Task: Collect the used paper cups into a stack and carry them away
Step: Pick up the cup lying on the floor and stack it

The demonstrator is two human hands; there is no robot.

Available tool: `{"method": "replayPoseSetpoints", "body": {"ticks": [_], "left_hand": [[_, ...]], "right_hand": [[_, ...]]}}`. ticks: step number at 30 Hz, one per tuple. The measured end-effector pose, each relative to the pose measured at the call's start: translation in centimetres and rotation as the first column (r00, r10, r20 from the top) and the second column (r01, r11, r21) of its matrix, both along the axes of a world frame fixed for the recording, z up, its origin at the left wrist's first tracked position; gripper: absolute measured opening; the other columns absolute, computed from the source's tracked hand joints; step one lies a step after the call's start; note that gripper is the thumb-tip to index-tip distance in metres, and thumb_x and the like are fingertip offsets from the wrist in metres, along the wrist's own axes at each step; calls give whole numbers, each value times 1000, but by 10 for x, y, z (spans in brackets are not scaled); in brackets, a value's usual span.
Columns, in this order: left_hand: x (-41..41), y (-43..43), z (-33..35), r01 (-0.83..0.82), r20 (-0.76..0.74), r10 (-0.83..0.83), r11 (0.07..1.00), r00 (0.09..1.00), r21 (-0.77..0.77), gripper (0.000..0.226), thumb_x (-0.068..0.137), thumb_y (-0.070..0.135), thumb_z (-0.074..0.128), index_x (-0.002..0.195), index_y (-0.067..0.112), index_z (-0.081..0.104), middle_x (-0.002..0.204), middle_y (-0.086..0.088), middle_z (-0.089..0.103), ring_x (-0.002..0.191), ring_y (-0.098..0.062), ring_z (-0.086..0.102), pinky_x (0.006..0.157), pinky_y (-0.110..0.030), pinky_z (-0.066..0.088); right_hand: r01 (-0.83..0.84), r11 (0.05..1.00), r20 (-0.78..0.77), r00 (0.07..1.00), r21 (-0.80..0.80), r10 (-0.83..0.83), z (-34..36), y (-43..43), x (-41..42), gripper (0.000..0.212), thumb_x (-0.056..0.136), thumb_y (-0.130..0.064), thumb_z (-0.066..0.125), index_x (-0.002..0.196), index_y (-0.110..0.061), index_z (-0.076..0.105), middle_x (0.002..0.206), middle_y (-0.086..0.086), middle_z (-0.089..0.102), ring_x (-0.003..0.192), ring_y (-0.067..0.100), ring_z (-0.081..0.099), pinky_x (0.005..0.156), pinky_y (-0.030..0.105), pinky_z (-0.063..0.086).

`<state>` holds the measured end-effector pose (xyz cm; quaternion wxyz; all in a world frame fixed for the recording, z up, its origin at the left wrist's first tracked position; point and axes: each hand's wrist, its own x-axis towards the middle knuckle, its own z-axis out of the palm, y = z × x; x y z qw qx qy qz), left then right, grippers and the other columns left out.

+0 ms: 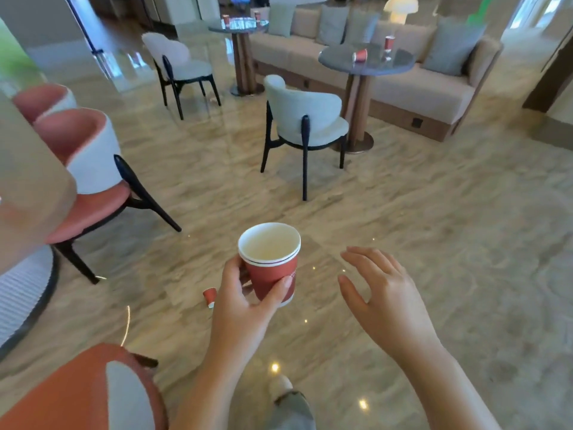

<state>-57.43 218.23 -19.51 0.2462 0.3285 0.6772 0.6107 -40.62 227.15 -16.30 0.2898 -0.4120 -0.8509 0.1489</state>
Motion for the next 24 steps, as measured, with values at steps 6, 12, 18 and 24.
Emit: {"method": "replayPoseSetpoints", "body": {"ticks": [6,12,18,24], "left_hand": [[-62,65,-7,-106,22,106,994,994,7,60,51,55,73,105,43,50,109,15,62,97,-3,62,86,-35,51],[-152,107,-1,-252,46,253,968,966,-21,56,49,57,72,98,59,45,109,22,59,96,6,58,79,-34,52],[-225,106,-4,-446,43,446,895,894,-23,57,47,58,71,98,60,46,104,26,59,92,11,58,74,-18,45],[-257,94,-23,-594,78,597,802,798,-67,62,61,33,82,109,47,46,110,19,59,101,-7,59,72,-20,51]], "right_hand": [[-121,992,47,992,38,120,0,78,-79,30,75,-12,73,104,-6,67,108,8,67,99,30,62,82,46,51],[-282,958,86,957,50,277,16,140,-188,31,77,-14,71,107,-7,66,111,7,66,102,30,61,85,45,50],[-450,891,80,892,54,445,10,167,-279,30,77,-14,71,106,-7,66,109,8,67,101,28,61,85,43,51],[-601,799,112,792,-29,600,-9,180,-339,32,81,-18,68,111,-10,65,113,5,65,104,24,60,89,36,46]]}}
